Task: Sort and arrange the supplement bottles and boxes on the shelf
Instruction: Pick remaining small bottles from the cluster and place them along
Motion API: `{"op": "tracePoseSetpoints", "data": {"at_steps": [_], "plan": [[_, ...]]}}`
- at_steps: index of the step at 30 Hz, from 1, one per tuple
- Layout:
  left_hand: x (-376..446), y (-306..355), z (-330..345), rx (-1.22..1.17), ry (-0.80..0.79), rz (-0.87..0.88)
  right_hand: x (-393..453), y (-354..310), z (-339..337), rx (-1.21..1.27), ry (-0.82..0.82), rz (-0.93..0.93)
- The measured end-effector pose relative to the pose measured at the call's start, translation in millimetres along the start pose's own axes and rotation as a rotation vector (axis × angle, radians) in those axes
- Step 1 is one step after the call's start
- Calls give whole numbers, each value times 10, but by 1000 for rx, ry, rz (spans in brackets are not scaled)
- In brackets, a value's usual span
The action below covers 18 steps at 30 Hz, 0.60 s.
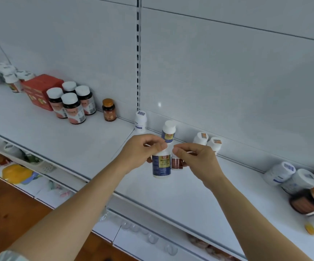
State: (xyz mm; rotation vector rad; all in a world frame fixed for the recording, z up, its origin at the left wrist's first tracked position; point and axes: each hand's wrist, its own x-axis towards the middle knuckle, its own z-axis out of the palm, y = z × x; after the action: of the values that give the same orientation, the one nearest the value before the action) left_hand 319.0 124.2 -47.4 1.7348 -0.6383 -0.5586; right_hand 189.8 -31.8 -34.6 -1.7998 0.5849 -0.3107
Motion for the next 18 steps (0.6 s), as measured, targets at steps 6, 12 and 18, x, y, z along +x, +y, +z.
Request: {"op": "tracePoseSetpoints", "data": {"at_steps": [6, 12, 18], "plan": [[359, -36, -476, 84, -99, 42, 91, -57, 314, -59, 152, 66], [758, 172, -341, 298, -244, 181, -43, -12, 247, 17, 316, 155], [1037, 378, -34, 391, -280, 299, -49, 53, 30, -60, 374, 186]]}}
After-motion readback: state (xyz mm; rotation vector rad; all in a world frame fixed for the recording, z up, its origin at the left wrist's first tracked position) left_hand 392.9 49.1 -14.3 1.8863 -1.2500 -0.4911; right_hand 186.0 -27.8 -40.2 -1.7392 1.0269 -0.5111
